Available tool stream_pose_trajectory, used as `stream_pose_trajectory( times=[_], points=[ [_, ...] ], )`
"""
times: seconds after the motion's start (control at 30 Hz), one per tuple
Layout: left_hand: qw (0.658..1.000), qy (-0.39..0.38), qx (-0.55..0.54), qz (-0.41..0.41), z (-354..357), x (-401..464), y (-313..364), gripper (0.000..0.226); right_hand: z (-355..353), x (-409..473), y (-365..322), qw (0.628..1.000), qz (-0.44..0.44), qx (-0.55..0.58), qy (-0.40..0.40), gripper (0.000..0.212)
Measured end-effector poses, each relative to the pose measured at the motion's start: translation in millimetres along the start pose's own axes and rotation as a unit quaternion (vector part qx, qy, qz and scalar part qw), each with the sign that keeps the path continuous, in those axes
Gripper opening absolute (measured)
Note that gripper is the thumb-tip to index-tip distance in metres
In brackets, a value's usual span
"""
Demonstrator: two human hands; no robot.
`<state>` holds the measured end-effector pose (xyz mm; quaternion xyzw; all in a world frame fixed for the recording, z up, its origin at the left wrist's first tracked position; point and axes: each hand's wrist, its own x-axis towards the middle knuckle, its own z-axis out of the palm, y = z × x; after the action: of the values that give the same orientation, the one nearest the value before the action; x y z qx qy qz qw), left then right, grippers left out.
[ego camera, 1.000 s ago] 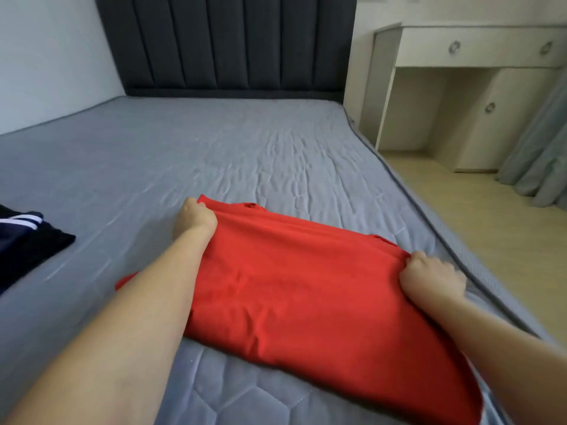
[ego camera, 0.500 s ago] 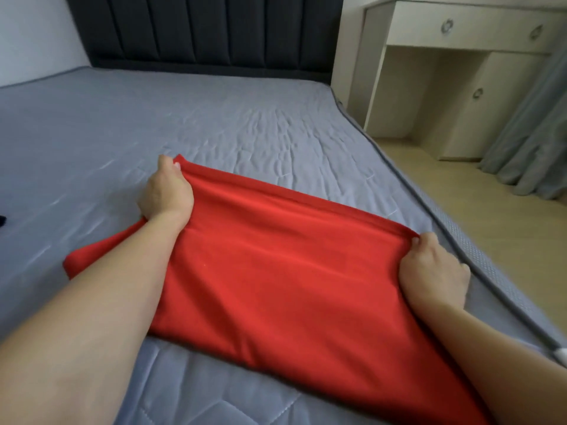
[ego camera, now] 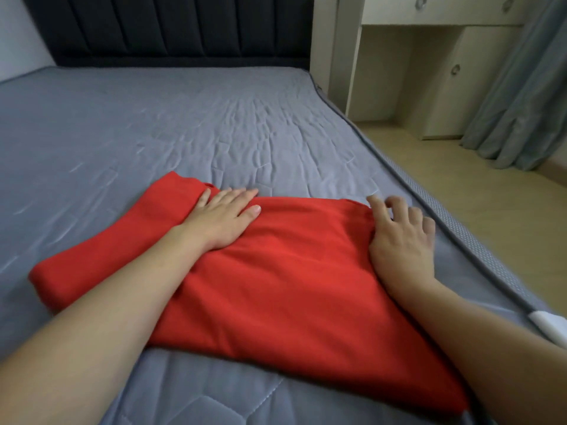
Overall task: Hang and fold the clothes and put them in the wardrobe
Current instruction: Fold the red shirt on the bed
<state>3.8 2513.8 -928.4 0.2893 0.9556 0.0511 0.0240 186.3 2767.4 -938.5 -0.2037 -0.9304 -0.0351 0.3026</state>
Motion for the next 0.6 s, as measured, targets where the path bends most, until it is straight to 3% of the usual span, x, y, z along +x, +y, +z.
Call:
stream_pose_trajectory(
  times=[0.1, 0.23, 0.4, 0.5, 0.57, 0.6],
  points=[
    [0.999, 0.002, -0.005, -0.045, -2.7, 2.6, -1.6, 0.062, -1.3, 3.9, -3.1, 0.99, -0.139, -0.001, -0.017, 0.048],
    [0.992, -0.006, 0.051, -0.114, -21.4, -10.7, -4.3, 0.069, 4.6, 11.9, 0.3, 0.983, -0.14, -0.028, -0.117, 0.041],
    [0.957, 0.067, 0.094, -0.266, -21.8, -118.2, -50.6, 0.081, -0.7, 24.3, -10.1, 0.964, -0.176, -0.115, -0.165, 0.034],
    [0.922, 0.156, 0.051, -0.352, -10.4, -170.8, -59.5, 0.072, -19.7, 44.3, -41.9, 0.895, -0.253, -0.277, -0.24, 0.027],
    [0.909, 0.205, 0.0, -0.362, -6.8, -172.7, -57.3, 0.061, -31.5, 60.8, -68.7, 0.821, -0.306, -0.398, -0.273, 0.025],
    [0.91, 0.209, -0.025, -0.357, -6.4, -169.4, -57.5, 0.056, -35.6, 72.2, -82.0, 0.804, -0.31, -0.426, -0.276, 0.028]
  ],
)
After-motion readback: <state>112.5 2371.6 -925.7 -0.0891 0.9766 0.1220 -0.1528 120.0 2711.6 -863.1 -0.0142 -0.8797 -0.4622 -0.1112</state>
